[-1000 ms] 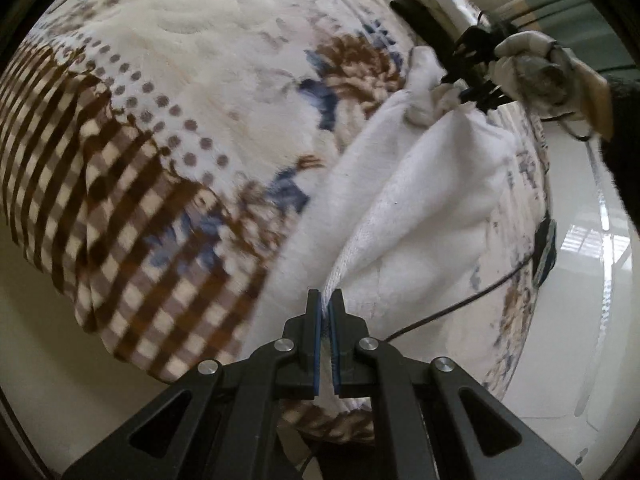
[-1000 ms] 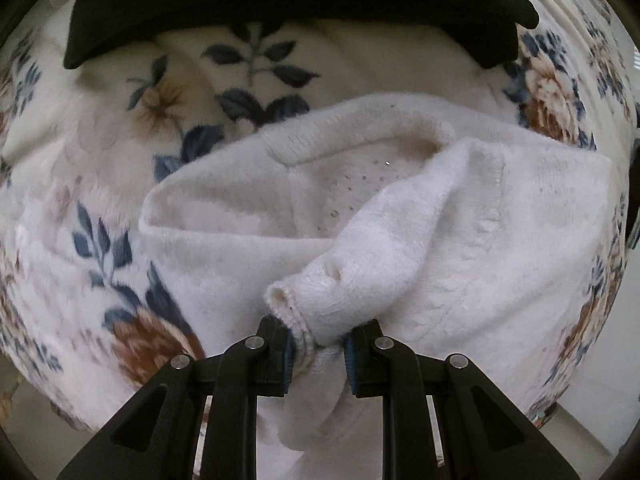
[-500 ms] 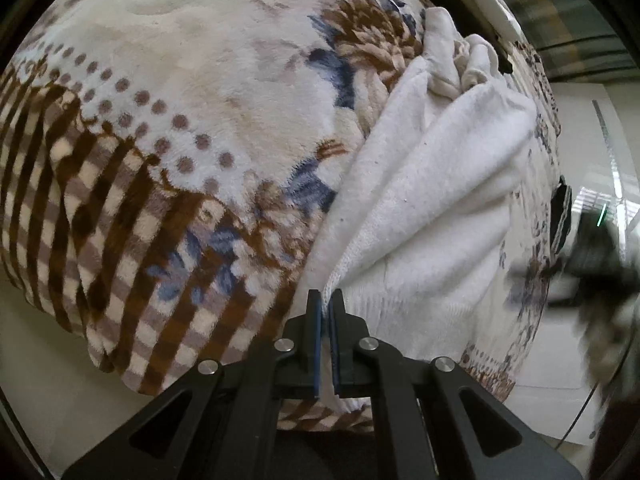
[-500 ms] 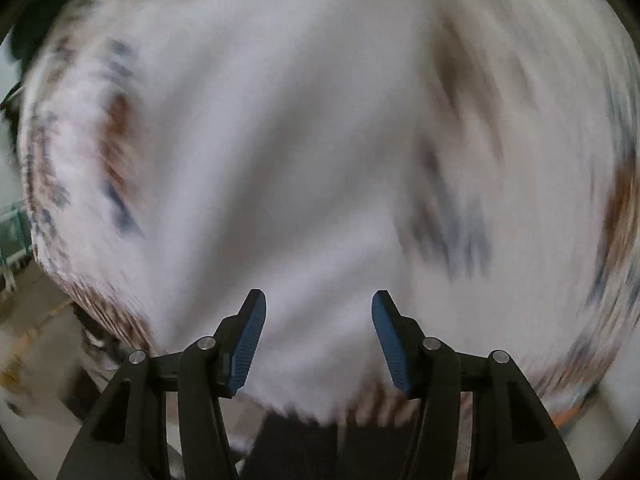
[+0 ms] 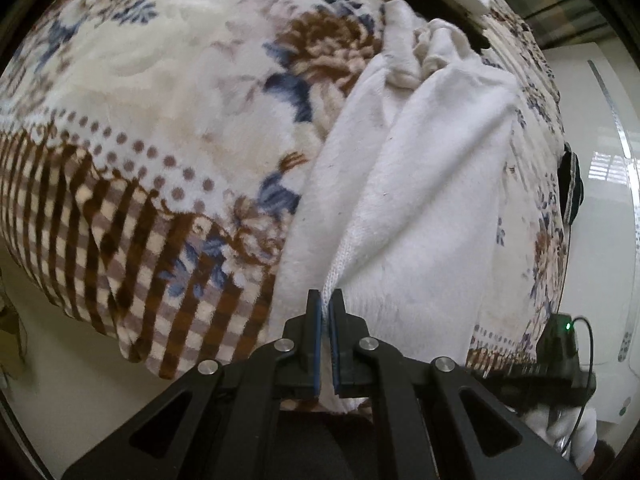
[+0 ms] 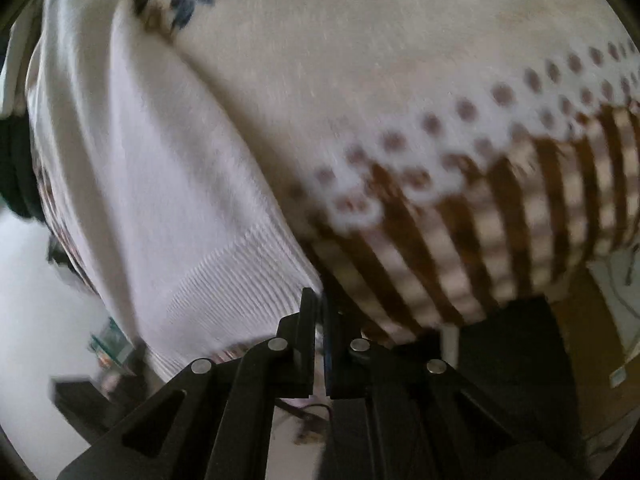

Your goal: Fold small clothes

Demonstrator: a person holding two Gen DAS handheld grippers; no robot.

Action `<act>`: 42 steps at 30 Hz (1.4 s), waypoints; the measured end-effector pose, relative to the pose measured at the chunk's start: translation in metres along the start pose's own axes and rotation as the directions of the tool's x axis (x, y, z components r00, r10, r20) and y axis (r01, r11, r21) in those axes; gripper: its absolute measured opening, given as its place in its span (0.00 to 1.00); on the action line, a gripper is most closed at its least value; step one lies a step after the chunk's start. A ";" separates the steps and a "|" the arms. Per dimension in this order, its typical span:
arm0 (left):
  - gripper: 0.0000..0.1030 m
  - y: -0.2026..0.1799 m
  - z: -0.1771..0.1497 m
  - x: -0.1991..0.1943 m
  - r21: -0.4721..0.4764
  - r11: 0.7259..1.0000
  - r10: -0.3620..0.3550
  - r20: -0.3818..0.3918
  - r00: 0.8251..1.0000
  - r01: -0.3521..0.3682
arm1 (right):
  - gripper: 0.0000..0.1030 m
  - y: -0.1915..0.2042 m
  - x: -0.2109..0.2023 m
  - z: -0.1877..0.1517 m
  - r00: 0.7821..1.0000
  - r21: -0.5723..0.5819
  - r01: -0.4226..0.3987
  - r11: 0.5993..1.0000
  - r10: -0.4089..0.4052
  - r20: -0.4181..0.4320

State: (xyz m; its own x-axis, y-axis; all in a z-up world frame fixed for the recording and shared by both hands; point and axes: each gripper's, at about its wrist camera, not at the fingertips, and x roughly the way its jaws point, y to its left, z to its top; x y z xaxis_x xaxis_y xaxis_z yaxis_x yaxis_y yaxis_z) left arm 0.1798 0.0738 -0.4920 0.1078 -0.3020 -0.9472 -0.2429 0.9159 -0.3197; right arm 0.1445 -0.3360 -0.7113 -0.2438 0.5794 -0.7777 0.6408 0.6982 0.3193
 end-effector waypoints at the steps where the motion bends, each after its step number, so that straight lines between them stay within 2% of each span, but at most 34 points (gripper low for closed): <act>1: 0.02 0.000 0.000 0.000 0.013 1.000 0.013 0.007 1.000 -0.013 | 0.02 0.000 0.001 -0.007 1.000 -0.021 0.013 1.000 -0.013 -0.010; 4: 0.02 0.010 -0.002 0.004 -0.003 1.000 0.028 0.008 1.000 -0.028 | 0.02 0.006 0.007 -0.025 0.998 -0.091 0.052 0.995 -0.055 -0.034; 10: 0.02 0.038 0.006 0.028 -0.005 0.997 0.074 -0.003 0.997 -0.074 | 0.02 0.036 0.034 -0.034 0.987 -0.170 0.145 0.975 -0.153 -0.039; 12: 0.02 0.052 0.012 0.051 -0.003 0.996 0.089 -0.036 0.995 -0.089 | 0.02 0.053 0.050 -0.028 0.980 -0.177 0.194 0.965 -0.200 -0.016; 14: 0.03 0.058 0.016 0.067 0.015 0.996 0.093 -0.091 0.991 -0.092 | 0.03 0.066 0.062 -0.016 0.969 -0.232 0.237 0.943 -0.248 -0.016; 15: 0.03 0.060 0.018 0.068 0.016 0.994 0.105 -0.113 0.988 -0.104 | 0.04 0.070 0.062 -0.012 0.969 -0.222 0.237 0.946 -0.247 -0.020; 16: 0.03 0.060 0.020 0.066 0.014 0.995 0.099 -0.125 0.987 -0.098 | 0.10 0.071 0.058 -0.010 0.975 -0.196 0.209 0.958 -0.220 -0.032; 18: 0.06 0.058 0.026 0.052 0.012 0.998 0.067 -0.152 0.986 -0.066 | 0.30 0.076 0.038 -0.004 0.987 -0.182 0.127 0.975 -0.142 -0.070; 19: 0.13 0.058 0.030 0.045 0.018 0.998 0.064 -0.157 0.986 -0.062 | 0.44 0.078 0.028 -0.002 0.992 -0.177 0.096 0.979 -0.109 -0.065; 20: 0.19 0.052 0.038 0.036 0.028 0.999 0.046 -0.152 0.987 -0.042 | 0.54 0.078 0.007 0.002 0.996 -0.172 0.064 0.983 -0.073 -0.049; 22: 0.51 0.037 0.061 0.021 0.043 0.999 -0.015 -0.122 0.992 0.021 | 0.68 0.076 -0.031 0.011 0.997 -0.161 0.075 0.984 -0.071 0.030; 24: 0.58 0.013 0.098 0.010 0.072 0.992 -0.098 -0.050 0.994 0.101 | 0.72 0.082 -0.074 0.027 0.986 -0.147 0.098 0.984 -0.076 0.149; 26: 0.58 -0.017 0.142 0.015 0.116 0.979 -0.169 -0.012 0.985 0.170 | 0.72 0.093 -0.102 0.043 0.978 -0.133 0.078 0.988 -0.050 0.202; 29: 0.58 -0.067 0.206 0.033 0.204 0.955 -0.230 0.045 0.972 0.217 | 0.72 0.119 -0.138 0.082 0.959 -0.123 0.040 0.992 -0.003 0.284; 31: 0.58 -0.097 0.252 0.061 0.257 0.937 -0.249 0.018 0.968 0.236 | 0.72 0.135 -0.160 0.111 0.930 -0.131 0.041 0.991 0.010 0.366; 32: 0.58 -0.107 0.268 0.077 0.272 0.937 -0.228 0.006 0.974 0.217 | 0.72 0.145 -0.169 0.127 0.909 -0.131 0.051 0.990 0.009 0.416; 34: 0.56 -0.124 0.291 0.103 0.296 0.935 -0.199 -0.017 0.980 0.195 | 0.72 0.152 -0.177 0.159 0.873 -0.119 0.063 0.991 0.003 0.487; 35: 0.54 -0.132 0.300 0.115 0.313 0.931 -0.189 -0.024 0.982 0.187 | 0.72 0.157 -0.183 0.173 0.862 -0.108 0.056 0.993 0.007 0.506; 37: 0.10 -0.143 0.304 0.121 0.356 0.919 -0.179 -0.006 0.984 0.170 | 0.72 0.167 -0.179 0.194 0.863 -0.079 0.020 0.997 0.022 0.505; 39: 0.10 -0.147 0.300 0.108 0.387 0.905 -0.207 0.031 0.978 0.179 | 0.72 0.176 -0.180 0.209 0.864 -0.064 -0.016 0.998 0.046 0.501; 42: 0.09 -0.141 0.300 0.088 0.390 0.901 -0.236 0.067 0.969 0.193 | 0.72 0.196 -0.172 0.211 0.851 -0.071 0.011 0.997 0.027 0.524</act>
State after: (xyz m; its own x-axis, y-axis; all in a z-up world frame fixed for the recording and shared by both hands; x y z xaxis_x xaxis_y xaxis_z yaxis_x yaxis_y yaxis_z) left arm 0.5123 -0.0022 -0.5225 0.2264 -0.4916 -0.8409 0.1777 0.8696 -0.4606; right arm 0.4651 -0.3876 -0.6294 0.1916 0.2919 -0.9370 0.5849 0.7327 0.3479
